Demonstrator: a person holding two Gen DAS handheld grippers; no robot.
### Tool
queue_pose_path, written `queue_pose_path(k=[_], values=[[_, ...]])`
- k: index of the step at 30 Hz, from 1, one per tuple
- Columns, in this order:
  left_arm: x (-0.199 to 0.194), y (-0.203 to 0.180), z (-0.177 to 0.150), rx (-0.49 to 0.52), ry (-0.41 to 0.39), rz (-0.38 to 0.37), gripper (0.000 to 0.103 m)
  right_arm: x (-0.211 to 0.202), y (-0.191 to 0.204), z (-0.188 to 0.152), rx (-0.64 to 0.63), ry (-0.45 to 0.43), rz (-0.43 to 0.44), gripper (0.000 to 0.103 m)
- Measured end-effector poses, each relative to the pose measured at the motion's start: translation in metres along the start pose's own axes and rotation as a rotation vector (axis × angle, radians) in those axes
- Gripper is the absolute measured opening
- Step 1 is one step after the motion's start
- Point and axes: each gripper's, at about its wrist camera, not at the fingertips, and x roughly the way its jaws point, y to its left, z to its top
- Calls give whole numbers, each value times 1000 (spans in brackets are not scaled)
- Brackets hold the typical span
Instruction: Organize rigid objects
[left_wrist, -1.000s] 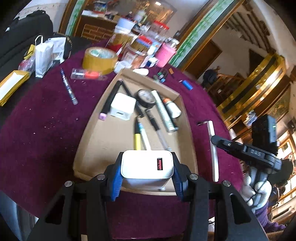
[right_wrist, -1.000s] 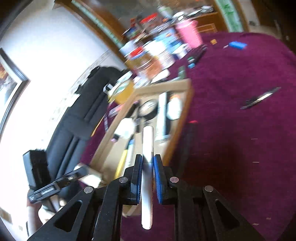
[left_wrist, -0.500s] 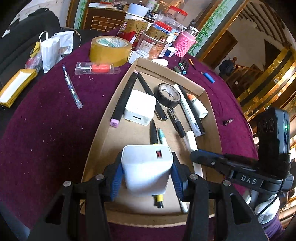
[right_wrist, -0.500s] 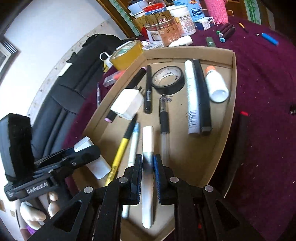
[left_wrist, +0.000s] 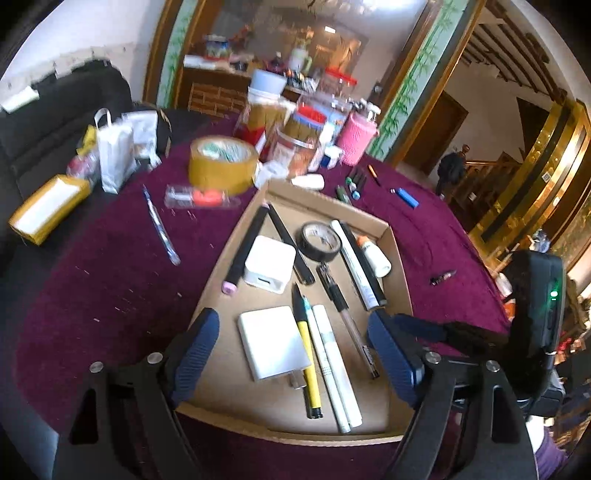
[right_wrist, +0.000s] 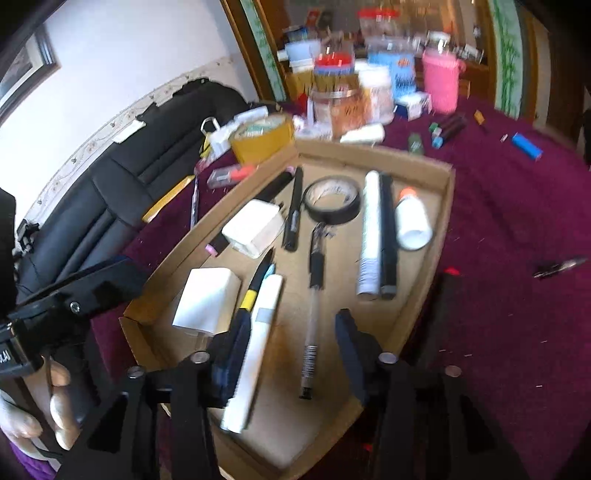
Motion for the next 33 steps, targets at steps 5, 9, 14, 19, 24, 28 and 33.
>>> queue_pose_path(k=[5, 9, 14, 19, 24, 28, 33], values=[[-21, -13, -6, 56, -127, 117, 83, -21, 0, -7, -45, -94, -93, 74], [-31, -27, -11, 109, -203, 181, 89, -32, -4, -13, -54, -137, -138, 79], [-33, -48, -21, 183, -235, 199, 92, -42, -8, -21, -66, -174, -203, 82], [-32, -63, -28, 214, -256, 201, 94, -51, -12, -25, -77, -213, -283, 87], [-36, -72, -31, 219, -286, 219, 96, -58, -19, -30, -69, -242, -329, 91], [-44, -77, -31, 210, -332, 252, 96, -60, -24, -32, -64, -245, -343, 91], [-71, -84, -33, 171, -461, 298, 103, -64, -27, -35, -57, -257, -347, 91]])
